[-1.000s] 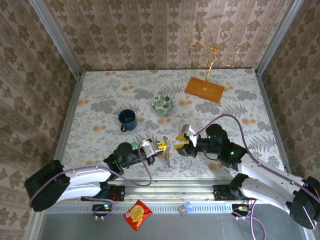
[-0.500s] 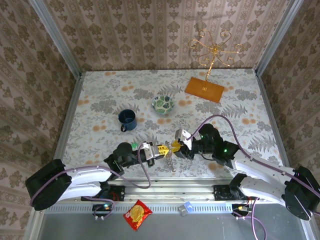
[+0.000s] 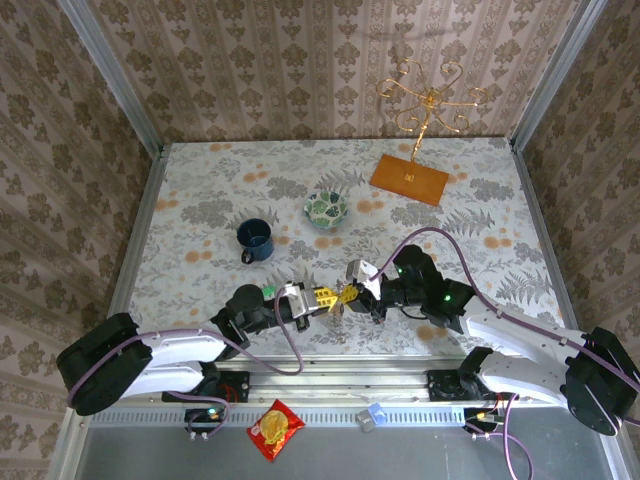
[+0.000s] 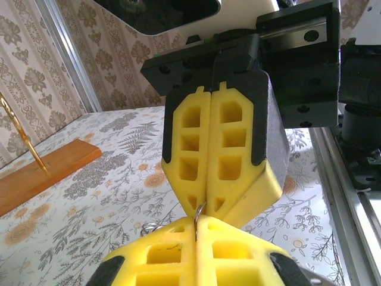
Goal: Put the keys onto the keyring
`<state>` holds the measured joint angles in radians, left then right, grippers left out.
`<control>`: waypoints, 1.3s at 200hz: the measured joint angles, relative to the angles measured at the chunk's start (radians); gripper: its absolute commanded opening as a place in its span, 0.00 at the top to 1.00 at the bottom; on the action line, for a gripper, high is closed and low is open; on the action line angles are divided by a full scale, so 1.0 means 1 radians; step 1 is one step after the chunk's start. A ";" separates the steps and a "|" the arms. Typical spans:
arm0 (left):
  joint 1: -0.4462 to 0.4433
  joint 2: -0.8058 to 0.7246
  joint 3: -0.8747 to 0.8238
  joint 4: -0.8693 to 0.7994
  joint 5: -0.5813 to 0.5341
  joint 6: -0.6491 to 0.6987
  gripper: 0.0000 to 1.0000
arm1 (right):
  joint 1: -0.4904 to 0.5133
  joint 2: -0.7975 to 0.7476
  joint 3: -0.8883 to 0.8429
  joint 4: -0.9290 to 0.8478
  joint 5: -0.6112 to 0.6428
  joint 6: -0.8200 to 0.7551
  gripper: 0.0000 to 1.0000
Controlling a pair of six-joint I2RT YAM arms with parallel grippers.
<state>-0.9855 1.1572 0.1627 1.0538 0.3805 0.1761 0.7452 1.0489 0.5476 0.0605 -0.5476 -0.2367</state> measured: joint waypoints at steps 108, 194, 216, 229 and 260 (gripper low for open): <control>0.078 -0.304 0.060 -0.486 0.010 0.085 0.66 | 0.048 0.082 0.267 -0.377 0.068 -0.230 1.00; 0.143 -0.237 0.128 -0.637 0.190 0.108 0.70 | 0.124 0.192 0.409 -0.545 0.163 -0.372 1.00; 0.150 -0.216 0.139 -0.643 0.230 0.105 0.72 | 0.138 0.209 0.426 -0.563 0.179 -0.393 1.00; 0.156 -0.209 0.146 -0.643 0.248 0.105 0.73 | 0.146 0.218 0.435 -0.570 0.188 -0.400 1.00; 0.160 -0.199 0.159 -0.643 0.276 0.104 0.77 | 0.161 0.232 0.454 -0.582 0.209 -0.416 1.00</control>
<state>-0.8257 0.9585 0.3218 0.4107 0.6567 0.2798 0.9062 1.2804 1.0012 -0.5213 -0.3386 -0.6529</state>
